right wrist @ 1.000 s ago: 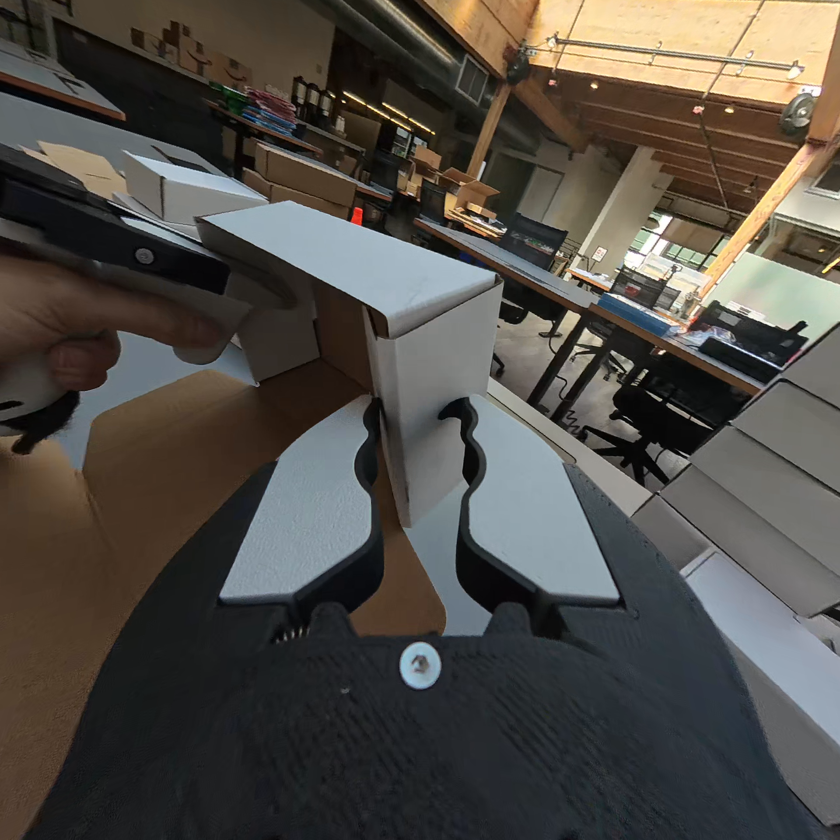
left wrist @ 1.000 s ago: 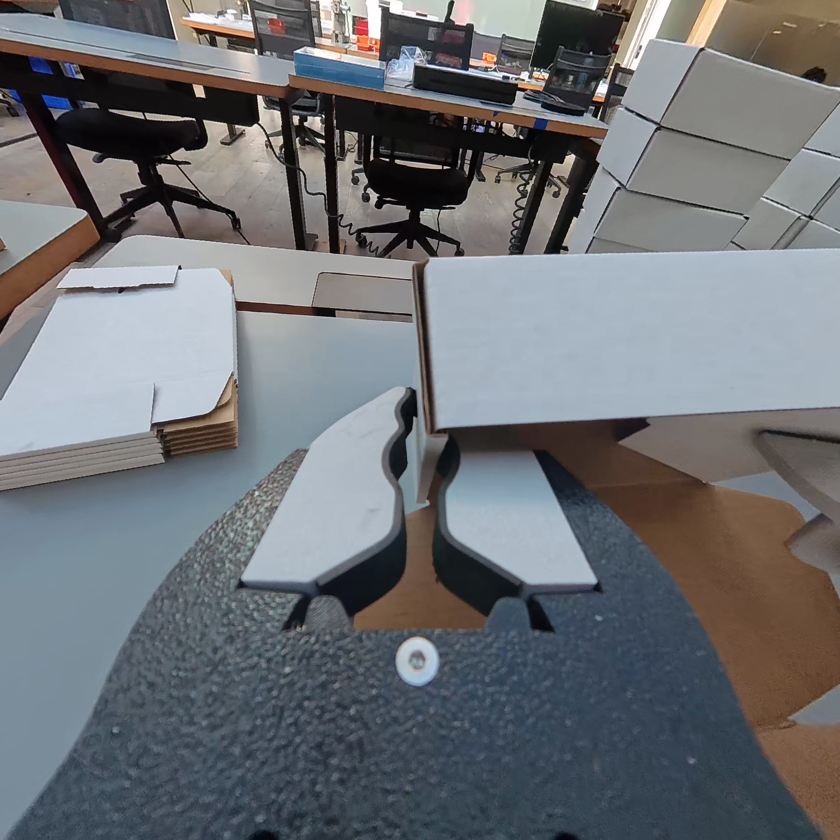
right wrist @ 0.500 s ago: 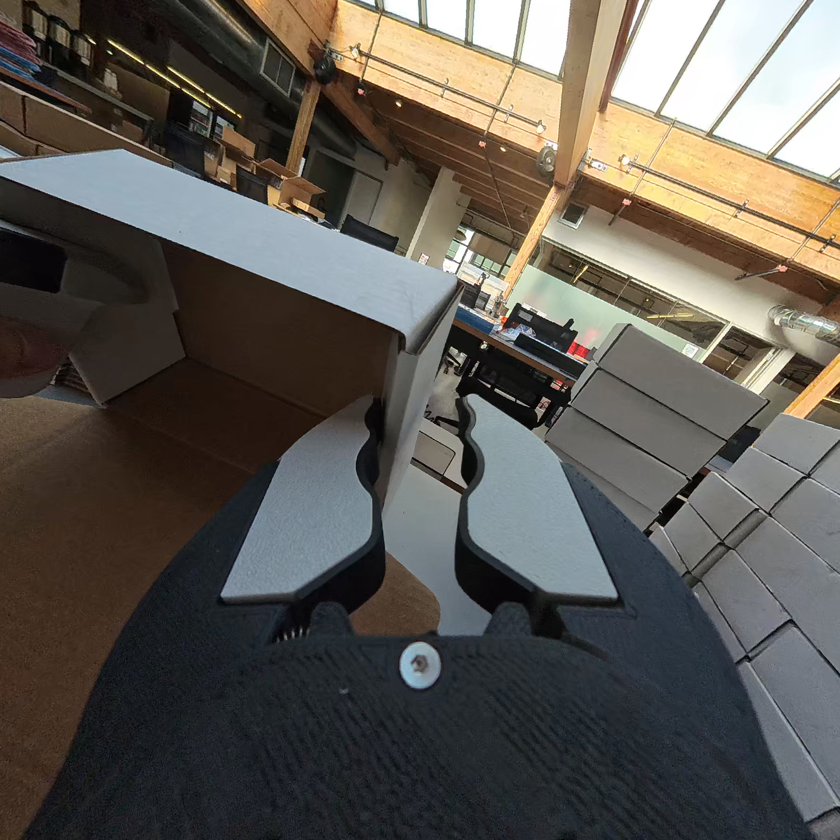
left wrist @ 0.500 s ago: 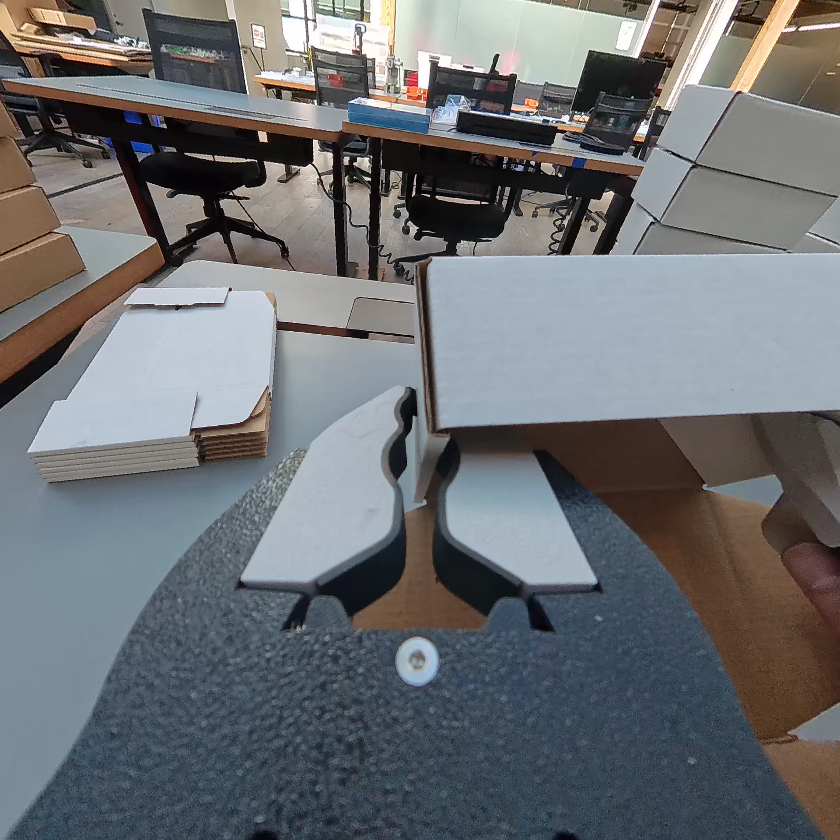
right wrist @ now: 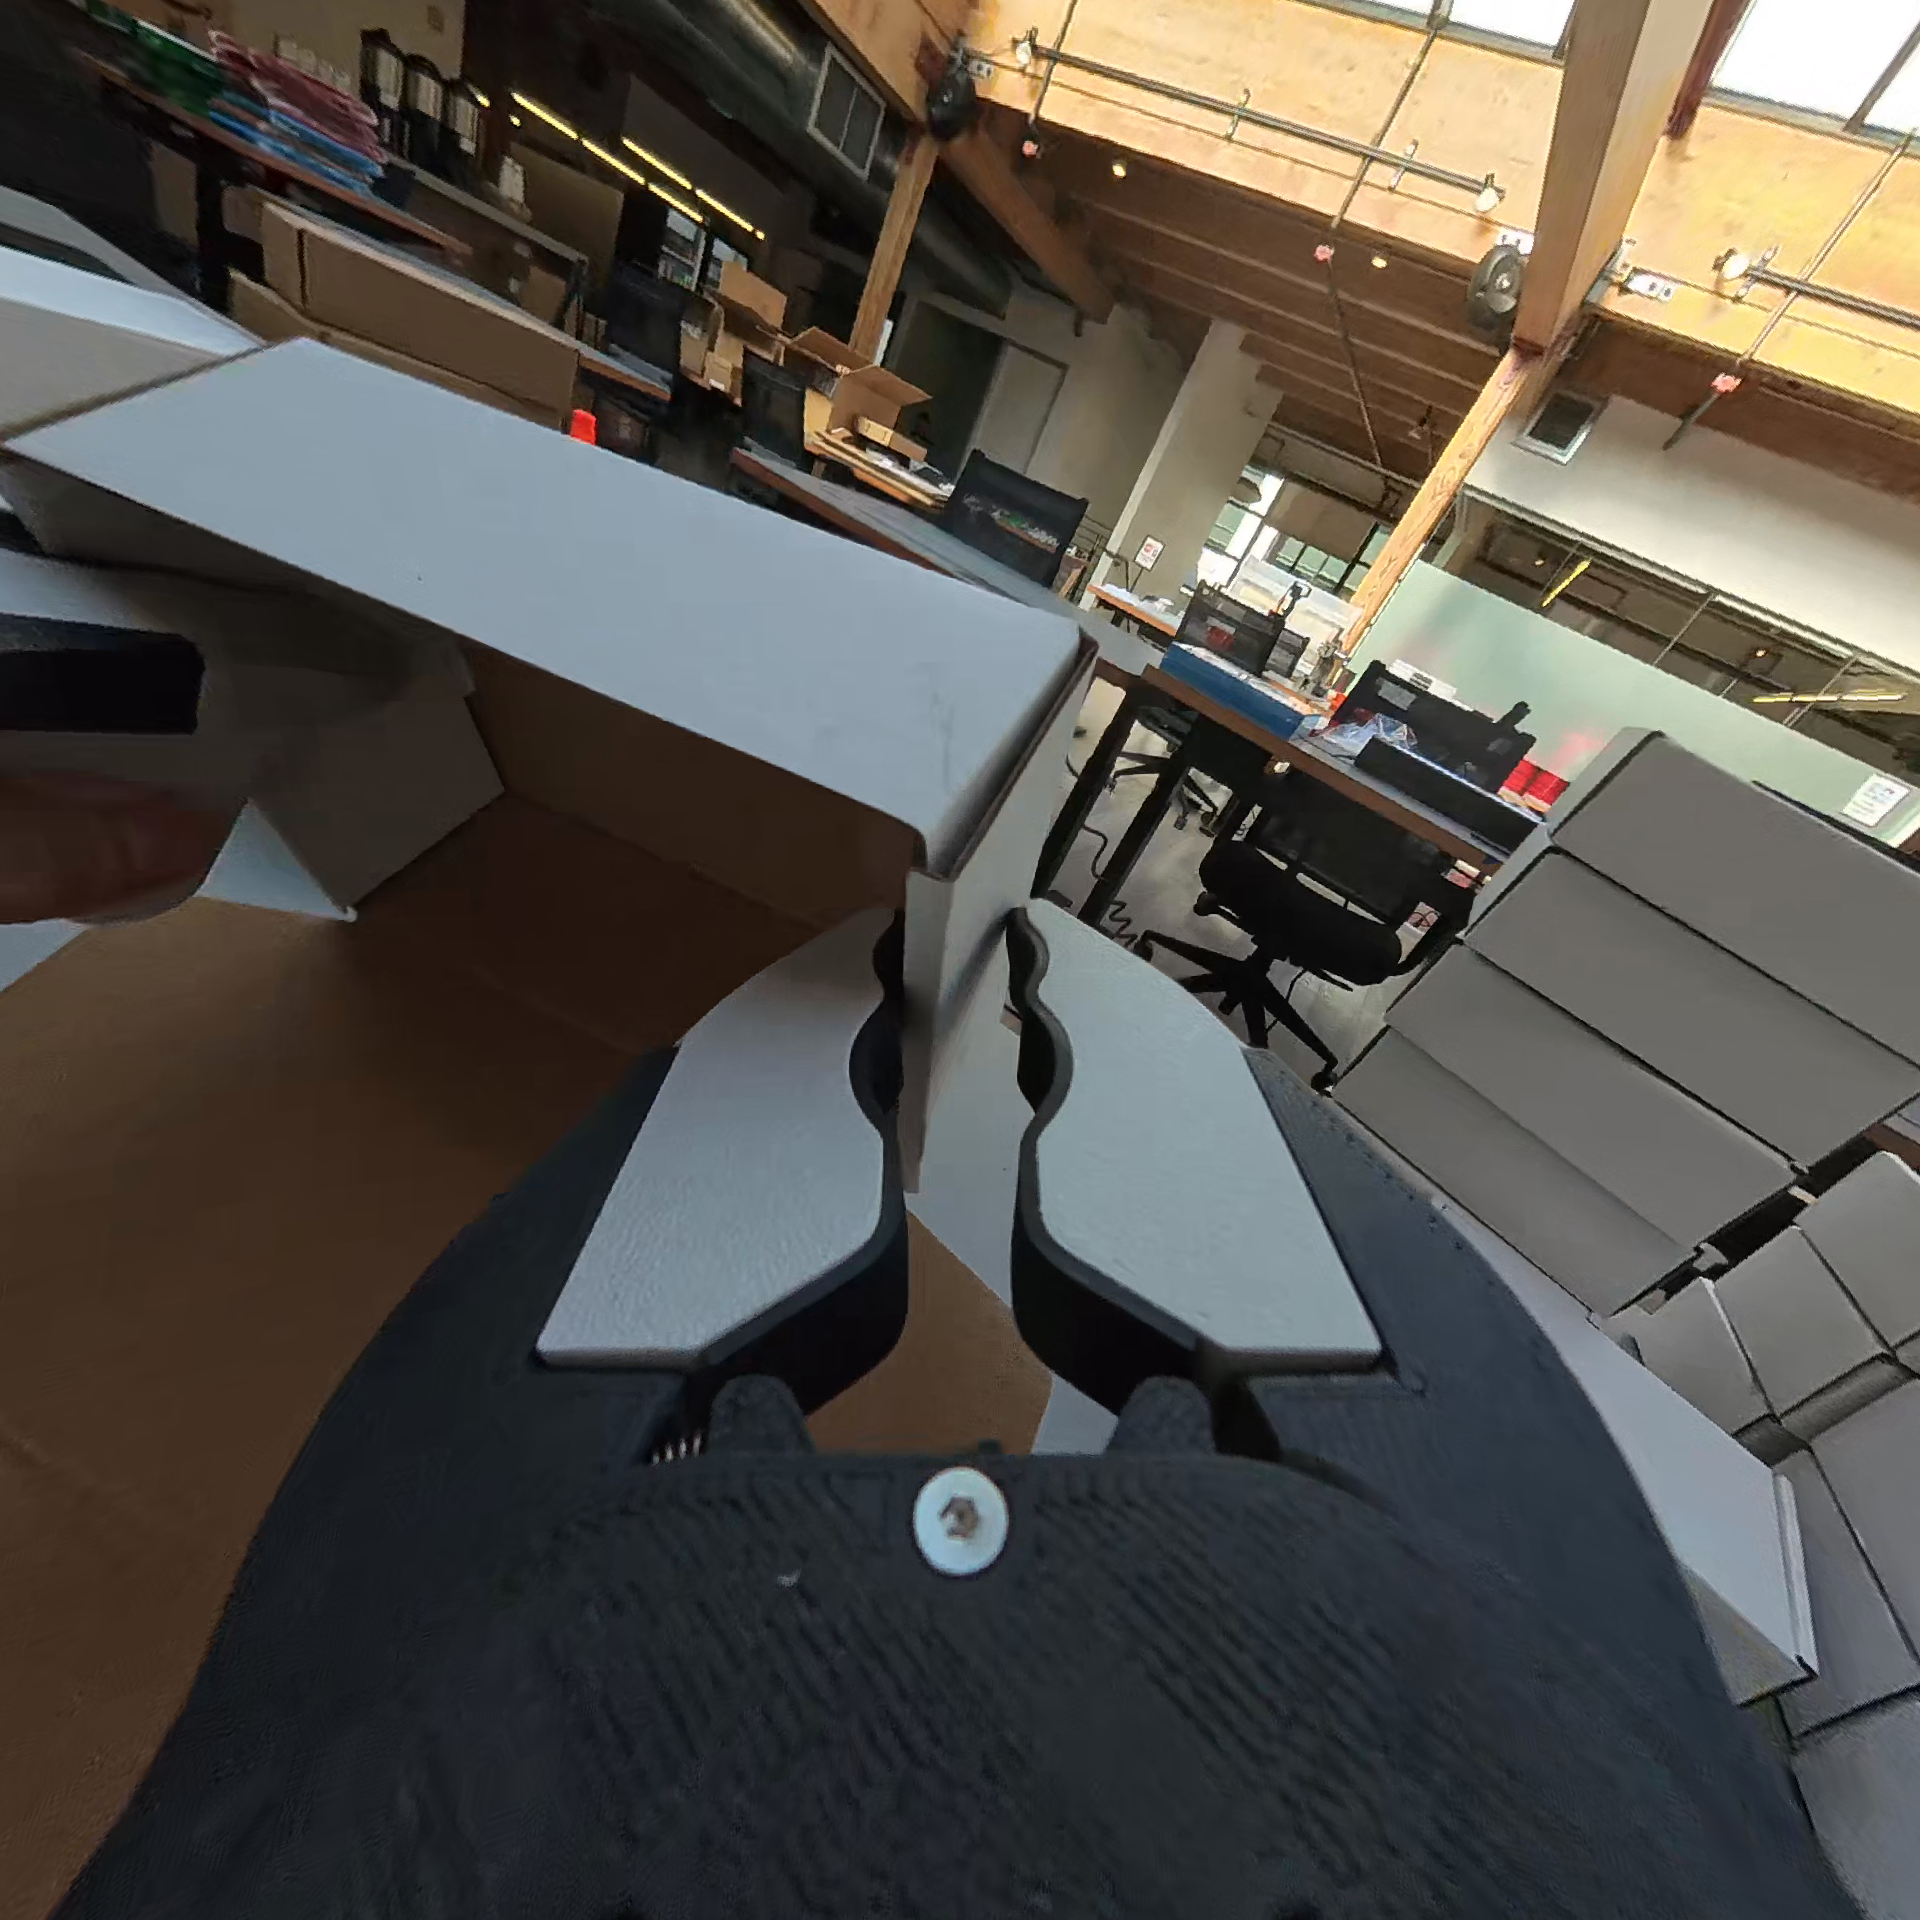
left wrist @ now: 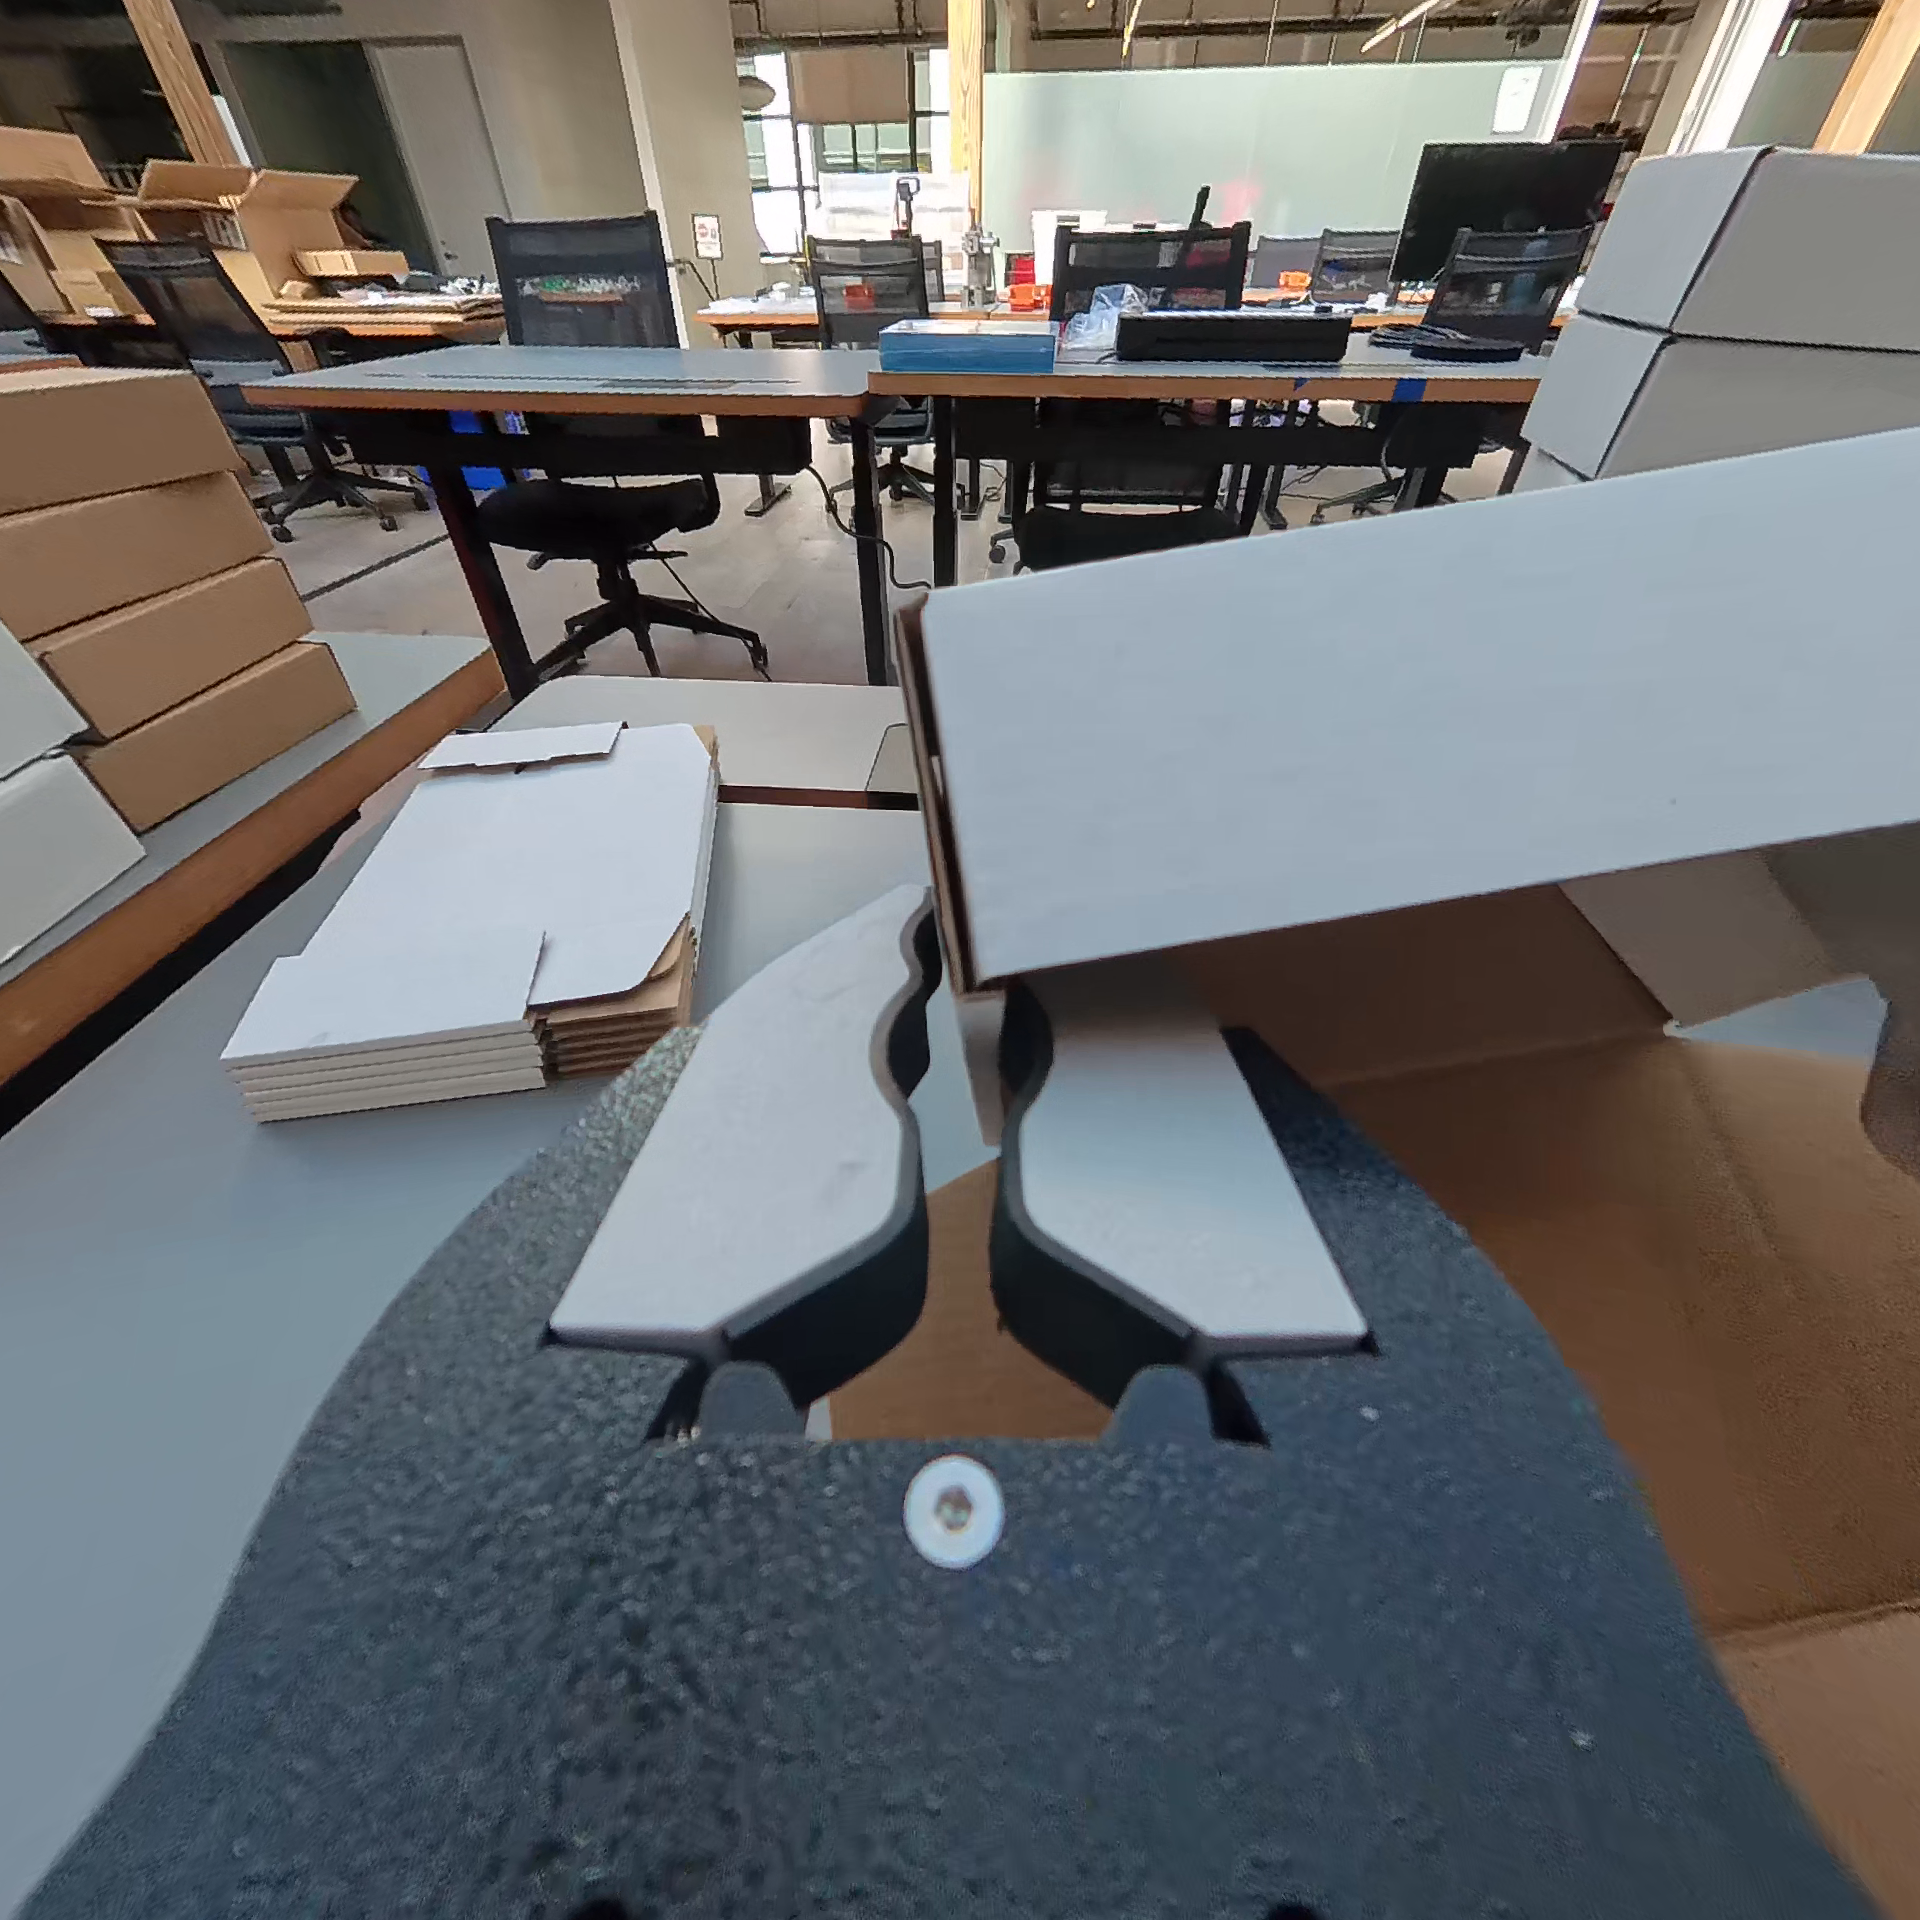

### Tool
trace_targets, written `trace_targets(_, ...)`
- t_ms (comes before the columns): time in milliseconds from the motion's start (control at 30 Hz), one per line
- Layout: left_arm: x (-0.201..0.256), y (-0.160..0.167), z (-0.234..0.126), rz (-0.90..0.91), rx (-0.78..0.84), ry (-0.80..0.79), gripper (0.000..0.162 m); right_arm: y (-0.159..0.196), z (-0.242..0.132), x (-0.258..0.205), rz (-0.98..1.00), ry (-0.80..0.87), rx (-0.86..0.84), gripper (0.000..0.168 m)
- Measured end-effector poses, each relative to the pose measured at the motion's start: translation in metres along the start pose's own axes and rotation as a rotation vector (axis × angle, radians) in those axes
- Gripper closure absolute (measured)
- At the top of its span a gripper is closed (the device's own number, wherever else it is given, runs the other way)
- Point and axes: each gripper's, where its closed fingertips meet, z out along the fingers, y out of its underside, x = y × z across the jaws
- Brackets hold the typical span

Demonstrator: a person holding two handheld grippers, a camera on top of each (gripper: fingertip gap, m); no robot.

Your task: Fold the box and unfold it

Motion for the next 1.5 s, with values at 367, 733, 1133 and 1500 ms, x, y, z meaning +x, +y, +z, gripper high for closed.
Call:
trace_targets(367,0.017,-0.003,0.005,-0.056,0.057,-0.012,0.155,0.002,0.001,0.025,0.145,0.316,0.134,0.159)
trace_targets(733,0.012,-0.014,0.026,0.002,0.120,-0.043,0.156,0.005,0.015,0.031,0.153,0.376,0.097,0.162)
trace_targets(1133,0.012,-0.006,0.031,0.024,0.098,-0.047,0.156,0.014,0.015,0.027,0.163,0.392,0.054,0.162)
trace_targets(1500,0.003,-0.003,0.044,-0.063,0.037,-0.002,0.156,0.024,0.027,0.016,0.209,0.243,-0.026,0.156)
